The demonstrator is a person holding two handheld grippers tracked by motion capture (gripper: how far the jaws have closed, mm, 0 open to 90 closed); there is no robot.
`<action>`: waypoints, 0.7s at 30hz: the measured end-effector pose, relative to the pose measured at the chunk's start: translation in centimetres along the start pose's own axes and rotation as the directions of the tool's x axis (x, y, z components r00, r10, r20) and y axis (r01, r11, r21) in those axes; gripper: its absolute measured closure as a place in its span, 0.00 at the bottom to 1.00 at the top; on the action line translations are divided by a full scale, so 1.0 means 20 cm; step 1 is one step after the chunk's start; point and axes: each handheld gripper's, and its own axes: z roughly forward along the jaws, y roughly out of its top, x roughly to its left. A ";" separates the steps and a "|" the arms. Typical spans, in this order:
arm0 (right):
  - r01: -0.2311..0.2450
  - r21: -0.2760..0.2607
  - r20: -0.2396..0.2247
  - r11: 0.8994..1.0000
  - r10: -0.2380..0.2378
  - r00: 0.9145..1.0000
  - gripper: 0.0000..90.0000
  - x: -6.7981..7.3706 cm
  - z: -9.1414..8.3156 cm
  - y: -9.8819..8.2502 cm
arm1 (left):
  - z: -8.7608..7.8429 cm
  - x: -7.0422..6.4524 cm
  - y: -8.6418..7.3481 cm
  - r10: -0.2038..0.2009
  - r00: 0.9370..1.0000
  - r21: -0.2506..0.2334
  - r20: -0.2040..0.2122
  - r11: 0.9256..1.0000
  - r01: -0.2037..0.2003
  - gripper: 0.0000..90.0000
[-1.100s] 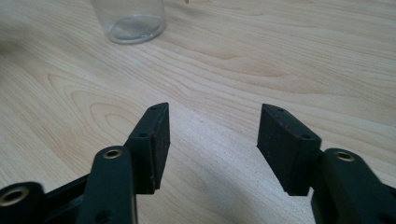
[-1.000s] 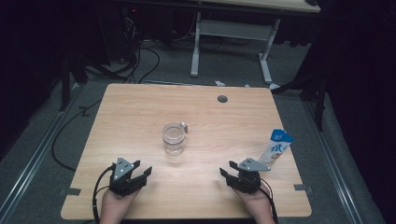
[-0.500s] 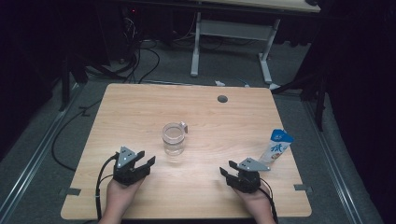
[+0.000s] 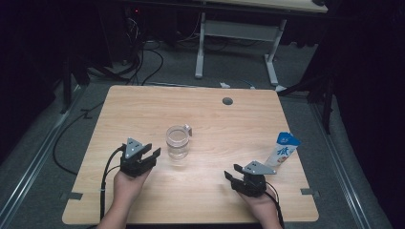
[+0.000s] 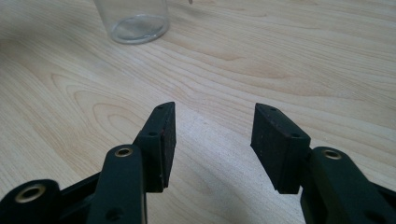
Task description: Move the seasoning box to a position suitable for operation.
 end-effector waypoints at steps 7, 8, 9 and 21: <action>0.000 -0.011 -0.009 1.000 0.000 1.000 0.55 0.01 0.00 0.01 | 0.09 0.02 0.09 0.025 0.999 -0.007 -0.040 1.000 -0.025 0.80; -0.001 -0.010 -0.009 1.000 0.001 1.000 0.55 0.01 0.00 0.01 | 0.11 0.03 0.11 0.019 0.999 -0.018 -0.039 1.000 -0.020 0.80; 0.001 -0.011 -0.008 1.000 -0.002 1.000 0.55 0.01 0.00 0.01 | 0.12 0.04 0.12 0.013 0.999 -0.021 -0.042 1.000 -0.014 0.82; -0.009 -0.010 -0.005 1.000 0.009 1.000 0.54 0.00 -0.01 0.01 | 0.23 -0.02 0.31 0.029 0.999 -0.032 -0.036 0.999 -0.030 1.00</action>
